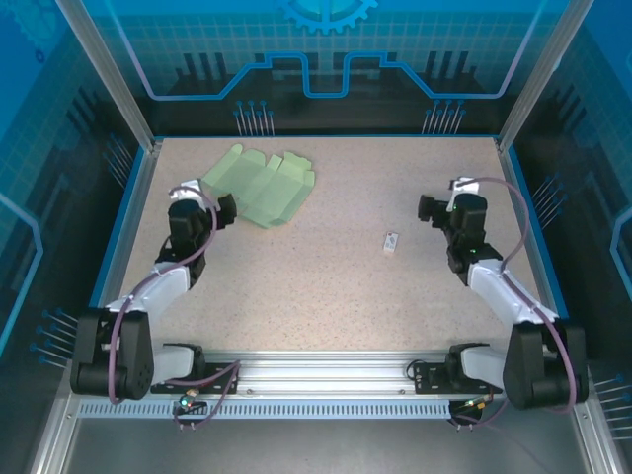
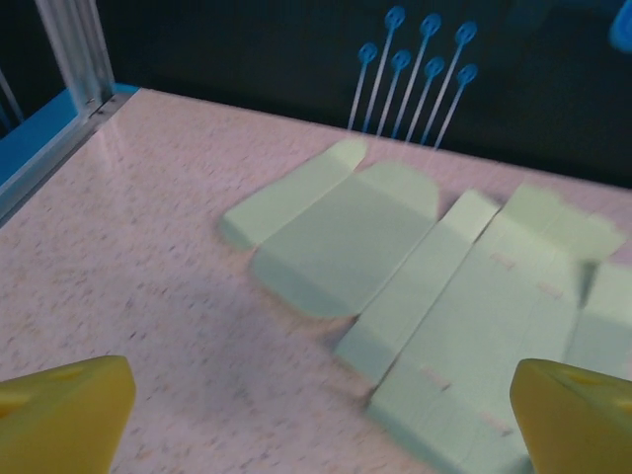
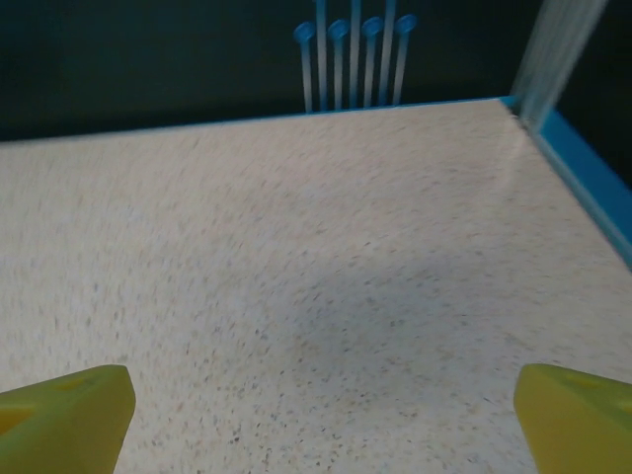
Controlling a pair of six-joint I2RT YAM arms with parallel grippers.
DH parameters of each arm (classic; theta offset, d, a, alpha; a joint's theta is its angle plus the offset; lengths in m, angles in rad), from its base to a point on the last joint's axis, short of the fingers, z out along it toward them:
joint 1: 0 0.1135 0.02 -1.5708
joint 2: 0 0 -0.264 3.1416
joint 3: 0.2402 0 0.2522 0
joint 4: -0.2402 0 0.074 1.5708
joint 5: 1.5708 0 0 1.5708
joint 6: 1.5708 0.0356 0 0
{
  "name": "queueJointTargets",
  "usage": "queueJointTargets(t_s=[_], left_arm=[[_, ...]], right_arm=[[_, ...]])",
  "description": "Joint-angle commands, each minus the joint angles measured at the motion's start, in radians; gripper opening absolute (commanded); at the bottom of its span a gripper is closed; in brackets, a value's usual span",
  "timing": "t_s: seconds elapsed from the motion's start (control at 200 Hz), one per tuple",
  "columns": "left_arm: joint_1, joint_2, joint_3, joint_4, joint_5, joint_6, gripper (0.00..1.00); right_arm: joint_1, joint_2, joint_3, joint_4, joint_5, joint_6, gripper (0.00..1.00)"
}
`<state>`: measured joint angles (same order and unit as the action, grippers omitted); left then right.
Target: Fold the paper box
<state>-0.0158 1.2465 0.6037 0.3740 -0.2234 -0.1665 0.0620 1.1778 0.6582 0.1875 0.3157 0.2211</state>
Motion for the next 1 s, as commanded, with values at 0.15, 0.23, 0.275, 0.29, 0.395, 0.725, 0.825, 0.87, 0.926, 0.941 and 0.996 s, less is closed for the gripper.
queueJointTargets(t_s=[0.15, 0.23, 0.275, 0.29, 0.395, 0.725, 0.825, 0.87, 0.926, 0.941, 0.996], left_arm=[[-0.089, -0.009, 0.094, -0.345, 0.229, -0.252, 0.99], [-0.12, 0.038, 0.116, -0.393, 0.16, -0.316, 0.99], [-0.102, 0.08, 0.122, -0.403, 0.151, -0.358, 0.98], [-0.092, 0.094, 0.126, -0.405, 0.157, -0.37, 0.97], [-0.038, 0.193, 0.174, -0.397, 0.219, -0.423, 0.96], [-0.032, 0.442, 0.343, -0.399, 0.271, -0.426, 0.78], [-0.032, 0.469, 0.349, -0.384, 0.269, -0.437, 0.64], [-0.034, 0.474, 0.347, -0.378, 0.27, -0.44, 0.59], [-0.034, 0.48, 0.346, -0.373, 0.277, -0.442, 0.53], [-0.034, 0.482, 0.346, -0.373, 0.28, -0.442, 0.51], [-0.034, 0.489, 0.345, -0.37, 0.289, -0.446, 0.44]], right_arm=[[0.27, -0.064, 0.041, -0.266, -0.104, 0.17, 0.99], [0.425, 0.023, 0.129, -0.354, -0.072, 0.136, 0.99], [0.492, 0.074, 0.168, -0.375, -0.059, 0.118, 0.99], [0.514, 0.09, 0.178, -0.376, -0.052, 0.112, 0.99], [0.611, 0.183, 0.239, -0.375, -0.018, 0.101, 1.0], [0.723, 0.377, 0.389, -0.422, 0.074, 0.06, 1.0], [0.739, 0.404, 0.407, -0.431, 0.094, 0.046, 1.0], [0.742, 0.411, 0.414, -0.433, 0.092, 0.046, 1.0], [0.744, 0.419, 0.416, -0.432, 0.089, 0.047, 1.0], [0.743, 0.419, 0.416, -0.431, 0.089, 0.047, 1.0], [0.743, 0.425, 0.417, -0.428, 0.086, 0.05, 1.0]])
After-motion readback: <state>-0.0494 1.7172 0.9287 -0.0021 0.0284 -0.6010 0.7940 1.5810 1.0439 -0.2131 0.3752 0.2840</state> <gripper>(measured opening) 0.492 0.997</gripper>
